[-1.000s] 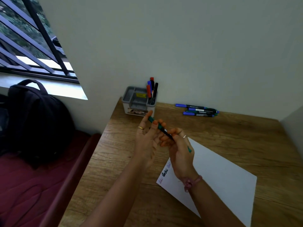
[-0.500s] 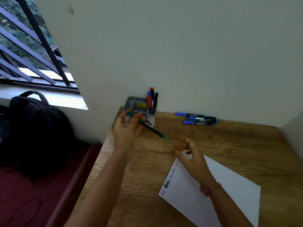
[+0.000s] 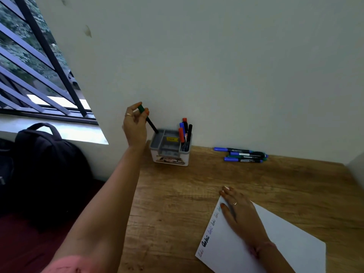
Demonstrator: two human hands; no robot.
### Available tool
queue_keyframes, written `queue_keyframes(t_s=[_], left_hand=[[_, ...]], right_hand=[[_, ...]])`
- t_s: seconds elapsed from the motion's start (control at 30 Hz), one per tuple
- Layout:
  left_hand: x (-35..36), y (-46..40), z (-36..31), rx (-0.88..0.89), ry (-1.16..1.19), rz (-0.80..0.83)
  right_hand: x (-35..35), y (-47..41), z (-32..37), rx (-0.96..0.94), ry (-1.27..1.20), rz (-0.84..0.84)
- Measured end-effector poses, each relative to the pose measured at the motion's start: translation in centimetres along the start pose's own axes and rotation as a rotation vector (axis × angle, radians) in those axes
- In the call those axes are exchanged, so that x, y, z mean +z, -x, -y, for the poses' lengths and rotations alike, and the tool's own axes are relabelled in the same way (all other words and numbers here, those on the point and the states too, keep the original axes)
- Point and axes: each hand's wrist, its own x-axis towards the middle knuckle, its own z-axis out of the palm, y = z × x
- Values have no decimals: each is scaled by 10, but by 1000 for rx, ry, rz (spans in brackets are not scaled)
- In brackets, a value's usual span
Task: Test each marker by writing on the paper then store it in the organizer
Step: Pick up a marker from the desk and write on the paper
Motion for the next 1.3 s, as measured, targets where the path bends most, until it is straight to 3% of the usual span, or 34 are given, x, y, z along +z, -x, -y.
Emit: queue_keyframes(t_s=[0.27, 0.47, 0.63, 0.73, 0.83, 0.93, 1.07, 1.3], left_hand=[[11, -12, 40, -74, -288, 155], [10, -13, 47, -69, -356, 152], [4, -7, 45, -132, -332, 7], [2, 14, 34, -62, -311, -62], [8, 57, 19, 43, -278, -7], [17, 112, 11, 14, -213, 101], [30, 175, 8, -47, -151, 234], [37, 215, 9, -95, -206, 375]], right_hand=[[2, -1, -2, 5, 14, 21], [1, 0, -3, 7, -9, 22], [2, -1, -3, 12, -12, 48], [-2, 0, -4, 11, -66, 58], [-16, 0, 2, -5, -191, 91], [-34, -16, -3, 44, -307, 62], [-52, -58, -32, 53, -83, -153], [-53, -109, -52, 187, 200, -54]])
